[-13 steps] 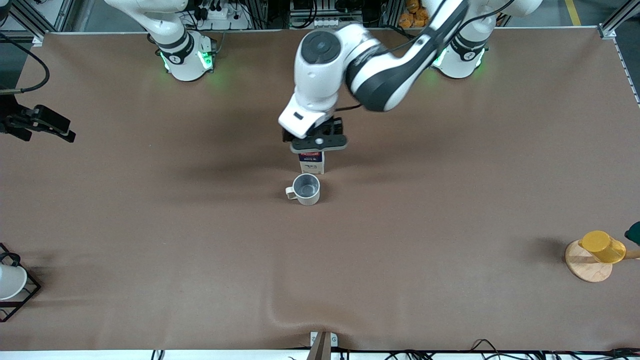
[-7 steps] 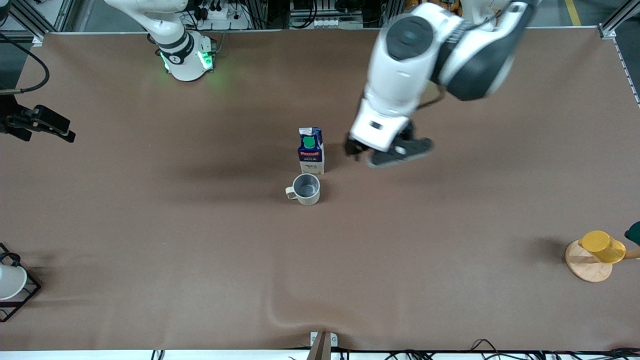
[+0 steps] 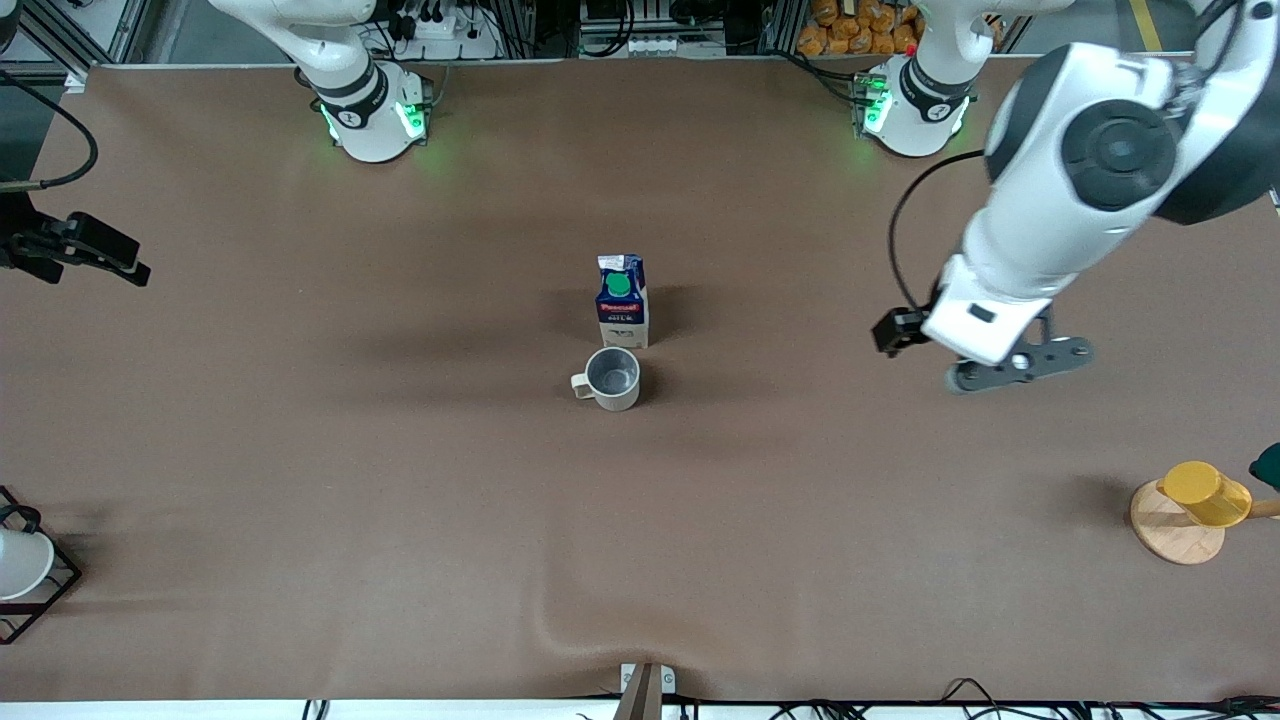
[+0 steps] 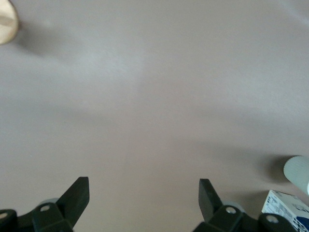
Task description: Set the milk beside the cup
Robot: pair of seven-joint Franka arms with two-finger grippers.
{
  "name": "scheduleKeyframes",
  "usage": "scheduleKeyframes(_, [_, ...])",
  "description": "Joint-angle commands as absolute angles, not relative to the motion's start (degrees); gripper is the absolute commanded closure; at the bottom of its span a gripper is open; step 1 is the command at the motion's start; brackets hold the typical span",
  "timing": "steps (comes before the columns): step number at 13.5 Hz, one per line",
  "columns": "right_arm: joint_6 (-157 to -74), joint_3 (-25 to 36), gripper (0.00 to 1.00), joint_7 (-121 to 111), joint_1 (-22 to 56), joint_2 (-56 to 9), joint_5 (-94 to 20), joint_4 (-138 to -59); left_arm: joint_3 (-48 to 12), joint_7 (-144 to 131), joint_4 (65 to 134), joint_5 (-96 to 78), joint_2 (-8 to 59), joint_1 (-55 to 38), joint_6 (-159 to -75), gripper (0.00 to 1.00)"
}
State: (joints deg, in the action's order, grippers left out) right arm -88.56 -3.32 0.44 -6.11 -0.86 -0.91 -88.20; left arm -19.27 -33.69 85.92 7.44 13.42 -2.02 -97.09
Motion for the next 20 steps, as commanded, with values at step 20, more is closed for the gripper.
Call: scheduleKeyframes(20, [-87.63, -4.31, 0.00, 0.00, -7.12, -1.67, -1.05, -86.75, -7.47, 7.30, 87.19, -2.20, 2.55, 8.09, -88.59, 0.00])
